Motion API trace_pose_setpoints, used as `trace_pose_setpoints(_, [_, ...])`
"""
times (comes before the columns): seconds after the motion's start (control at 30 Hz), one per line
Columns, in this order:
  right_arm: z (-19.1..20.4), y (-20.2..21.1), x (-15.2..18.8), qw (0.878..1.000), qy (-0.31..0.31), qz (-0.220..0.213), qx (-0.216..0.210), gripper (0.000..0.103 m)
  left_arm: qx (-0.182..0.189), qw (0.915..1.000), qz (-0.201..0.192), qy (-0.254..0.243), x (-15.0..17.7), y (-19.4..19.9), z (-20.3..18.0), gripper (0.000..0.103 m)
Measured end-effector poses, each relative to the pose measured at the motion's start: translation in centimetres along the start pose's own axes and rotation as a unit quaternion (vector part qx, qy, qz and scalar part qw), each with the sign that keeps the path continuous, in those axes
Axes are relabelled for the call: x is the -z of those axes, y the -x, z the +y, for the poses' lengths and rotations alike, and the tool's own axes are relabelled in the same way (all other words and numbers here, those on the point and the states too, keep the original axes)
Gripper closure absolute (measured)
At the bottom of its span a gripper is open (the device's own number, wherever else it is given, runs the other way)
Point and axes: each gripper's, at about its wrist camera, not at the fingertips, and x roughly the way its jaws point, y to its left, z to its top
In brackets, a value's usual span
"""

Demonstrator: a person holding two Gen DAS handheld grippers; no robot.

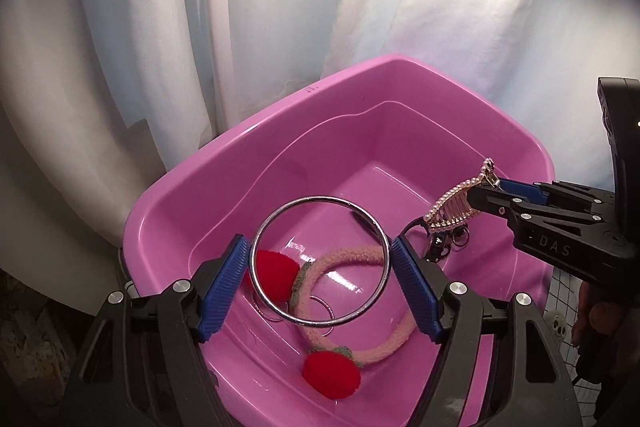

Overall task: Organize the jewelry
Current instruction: 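Open left tool to drop the silver ring while right tool releases the pearl clip into the bin, then move both open tools back from the bin to the table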

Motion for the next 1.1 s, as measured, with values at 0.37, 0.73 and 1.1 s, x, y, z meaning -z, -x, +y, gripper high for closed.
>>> trace_pose_setpoints(0.37, [-0.1, 0.7, 0.1, 1.000, -0.007, 0.005, 0.025, 0.035, -0.019, 0.9993, 0.030, 0.006, 0.8, -1.2, 0.6, 0.017])
trace_pose_setpoints(0.73, [0.1, 3.8, 1.4, 0.999, -0.016, -0.028, 0.009, 0.035, -0.020, 0.9995, 0.024, 0.010, 1.3, 0.5, 0.0, 0.017])
trace_pose_setpoints(1.1, [0.6, 9.5, 3.9, 0.996, -0.020, -0.083, 0.014, 0.035, -0.022, 0.9996, -0.015, -0.003, 2.0, 4.5, -2.0, 0.016])
